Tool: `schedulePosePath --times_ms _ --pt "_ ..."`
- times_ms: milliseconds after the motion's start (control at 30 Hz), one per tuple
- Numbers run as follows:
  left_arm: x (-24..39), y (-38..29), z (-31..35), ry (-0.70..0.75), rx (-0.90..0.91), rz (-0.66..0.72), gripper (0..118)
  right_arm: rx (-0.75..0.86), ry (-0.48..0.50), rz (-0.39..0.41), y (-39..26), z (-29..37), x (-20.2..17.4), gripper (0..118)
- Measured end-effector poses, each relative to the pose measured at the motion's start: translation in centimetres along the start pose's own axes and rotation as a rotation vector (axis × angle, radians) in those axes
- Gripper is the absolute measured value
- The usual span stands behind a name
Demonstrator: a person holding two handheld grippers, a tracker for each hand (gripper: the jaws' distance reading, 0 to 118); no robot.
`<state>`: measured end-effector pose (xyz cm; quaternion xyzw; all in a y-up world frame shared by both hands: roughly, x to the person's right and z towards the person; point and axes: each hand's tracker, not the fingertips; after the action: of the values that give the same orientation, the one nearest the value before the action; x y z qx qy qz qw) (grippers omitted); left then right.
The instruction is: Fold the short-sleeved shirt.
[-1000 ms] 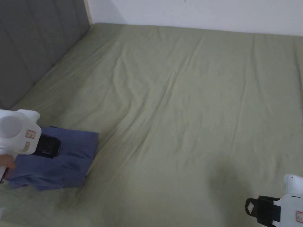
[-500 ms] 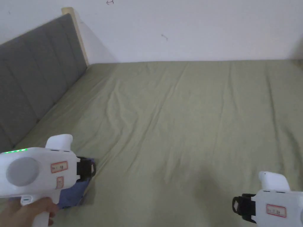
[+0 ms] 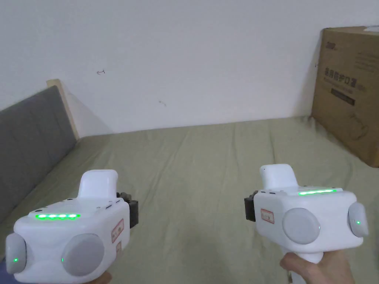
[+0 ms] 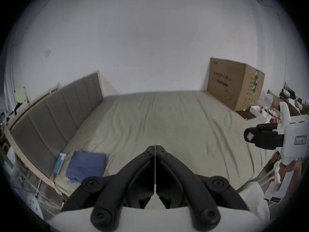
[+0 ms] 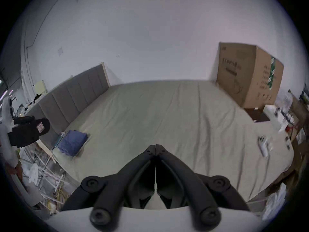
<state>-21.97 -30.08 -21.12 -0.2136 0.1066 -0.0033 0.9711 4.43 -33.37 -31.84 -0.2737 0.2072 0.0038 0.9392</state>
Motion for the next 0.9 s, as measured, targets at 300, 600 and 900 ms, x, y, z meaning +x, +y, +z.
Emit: schedulePosePath --times_ms 300,600,900 --pt "2.8 1.2 5.9 0.063 0.182 -0.025 0 0.197 -0.122 -0.014 0.3 6.0 -0.6 0" --pt "4.0 1.7 8.5 0.068 0.242 0.022 95 0.334 -0.156 0.045 0.5 9.9 -2.1 40" --pt "4.5 1.6 10.3 0.095 0.314 0.06 114 0.423 -0.13 0.02 0.2 12.1 -2.3 113"
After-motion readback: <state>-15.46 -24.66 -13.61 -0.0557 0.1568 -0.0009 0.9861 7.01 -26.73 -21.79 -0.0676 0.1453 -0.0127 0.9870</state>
